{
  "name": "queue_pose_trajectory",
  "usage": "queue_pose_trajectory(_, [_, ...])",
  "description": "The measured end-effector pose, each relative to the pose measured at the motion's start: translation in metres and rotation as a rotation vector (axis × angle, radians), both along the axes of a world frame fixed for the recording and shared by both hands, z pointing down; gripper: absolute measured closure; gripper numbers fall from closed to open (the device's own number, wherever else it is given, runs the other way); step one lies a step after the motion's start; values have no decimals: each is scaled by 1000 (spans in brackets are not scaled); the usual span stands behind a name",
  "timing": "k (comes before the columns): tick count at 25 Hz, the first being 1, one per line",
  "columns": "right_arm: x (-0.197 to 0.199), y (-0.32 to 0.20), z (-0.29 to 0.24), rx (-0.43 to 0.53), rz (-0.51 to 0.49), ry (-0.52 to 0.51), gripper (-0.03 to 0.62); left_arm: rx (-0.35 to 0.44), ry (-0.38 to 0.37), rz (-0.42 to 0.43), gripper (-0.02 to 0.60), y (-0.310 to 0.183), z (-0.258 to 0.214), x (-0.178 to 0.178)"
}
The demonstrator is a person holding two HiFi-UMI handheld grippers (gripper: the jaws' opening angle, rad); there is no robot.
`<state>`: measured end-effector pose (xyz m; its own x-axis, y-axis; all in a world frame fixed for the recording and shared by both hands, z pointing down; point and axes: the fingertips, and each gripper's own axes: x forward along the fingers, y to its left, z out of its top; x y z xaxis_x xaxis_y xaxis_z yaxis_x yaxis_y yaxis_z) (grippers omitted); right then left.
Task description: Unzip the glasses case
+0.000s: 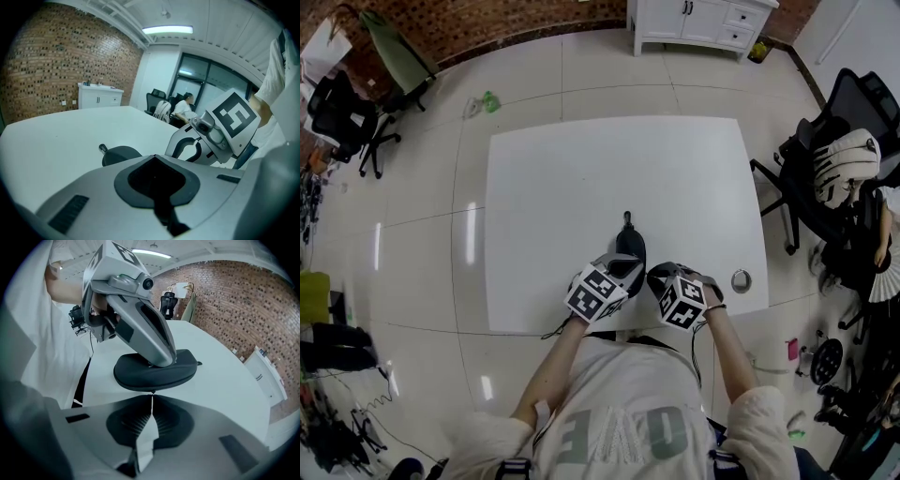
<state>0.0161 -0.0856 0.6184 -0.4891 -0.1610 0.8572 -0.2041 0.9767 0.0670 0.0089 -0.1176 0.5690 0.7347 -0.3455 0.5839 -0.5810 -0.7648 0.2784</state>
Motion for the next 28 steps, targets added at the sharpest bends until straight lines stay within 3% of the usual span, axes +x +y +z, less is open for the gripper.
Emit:
queue_pose_trajectory(4, [-5, 8, -1, -109, 30, -34, 592, 2, 0, 4, 578, 0, -1, -1])
queue_pose_trajectory(8, [-4, 6, 1, -127, 49, -29, 592, 2, 1, 2, 578, 0, 0, -1])
queue_pose_trajectory(13, [-2, 4, -5, -178, 153, -79, 591, 1, 3, 3, 578, 0, -1, 0])
queue_pose_trajectory(15, [-3, 6, -2, -192, 159, -71, 530, 3, 3, 4, 578, 0, -1, -1])
queue_pose_trajectory(19, [-2, 3, 7, -118, 120, -16, 530, 5, 1, 10, 578, 1, 0, 0])
queue_pose_trajectory(28, [-5, -4, 8, -2, 106, -23, 531, 6, 6, 7, 578, 0, -1, 3])
